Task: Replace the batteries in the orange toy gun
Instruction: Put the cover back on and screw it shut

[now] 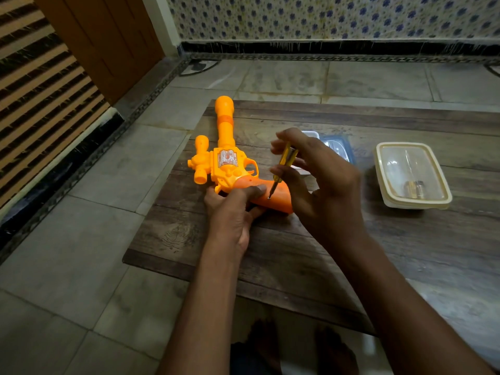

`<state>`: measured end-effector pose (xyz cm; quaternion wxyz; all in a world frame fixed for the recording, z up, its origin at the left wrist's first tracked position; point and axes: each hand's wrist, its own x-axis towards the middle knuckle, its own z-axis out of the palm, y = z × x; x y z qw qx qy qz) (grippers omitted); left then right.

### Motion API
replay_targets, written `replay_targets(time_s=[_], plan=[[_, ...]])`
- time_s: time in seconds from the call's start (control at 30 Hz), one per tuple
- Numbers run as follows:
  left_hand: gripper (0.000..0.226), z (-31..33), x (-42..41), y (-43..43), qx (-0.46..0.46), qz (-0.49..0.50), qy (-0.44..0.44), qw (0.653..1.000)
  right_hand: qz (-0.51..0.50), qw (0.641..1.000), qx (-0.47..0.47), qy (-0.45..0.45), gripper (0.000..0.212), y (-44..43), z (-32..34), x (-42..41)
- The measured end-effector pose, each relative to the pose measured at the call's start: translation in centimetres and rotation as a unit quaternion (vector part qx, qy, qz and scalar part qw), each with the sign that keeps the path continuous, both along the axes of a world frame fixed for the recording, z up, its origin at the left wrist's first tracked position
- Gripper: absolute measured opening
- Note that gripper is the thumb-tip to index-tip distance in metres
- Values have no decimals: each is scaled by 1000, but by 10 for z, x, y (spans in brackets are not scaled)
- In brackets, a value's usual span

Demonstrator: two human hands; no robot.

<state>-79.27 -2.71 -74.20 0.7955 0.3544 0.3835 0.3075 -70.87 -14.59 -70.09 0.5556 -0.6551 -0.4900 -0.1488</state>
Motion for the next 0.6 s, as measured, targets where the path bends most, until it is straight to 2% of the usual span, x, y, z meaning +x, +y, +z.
replay_targets(time_s=[0.1,0.2,0.33,0.5,0.6], plan=[[84,1,0,-1,3,-1,9,1000,27,999,-4,31,33,-1,2,2],[90,3,0,-2,-1,-3,12,1000,-9,1000,-11,6,31,2,3,2],[83,4,-1,-3,-7,-6,8,1000,-18,999,-8,-25,28,4,5,0],[84,2,0,-1,-6,-2,11,1000,53,997,11,52,28,1,6,4],[88,2,1,-1,-8,0,11,1000,-2,1000,-2,29,28,2,3,7]])
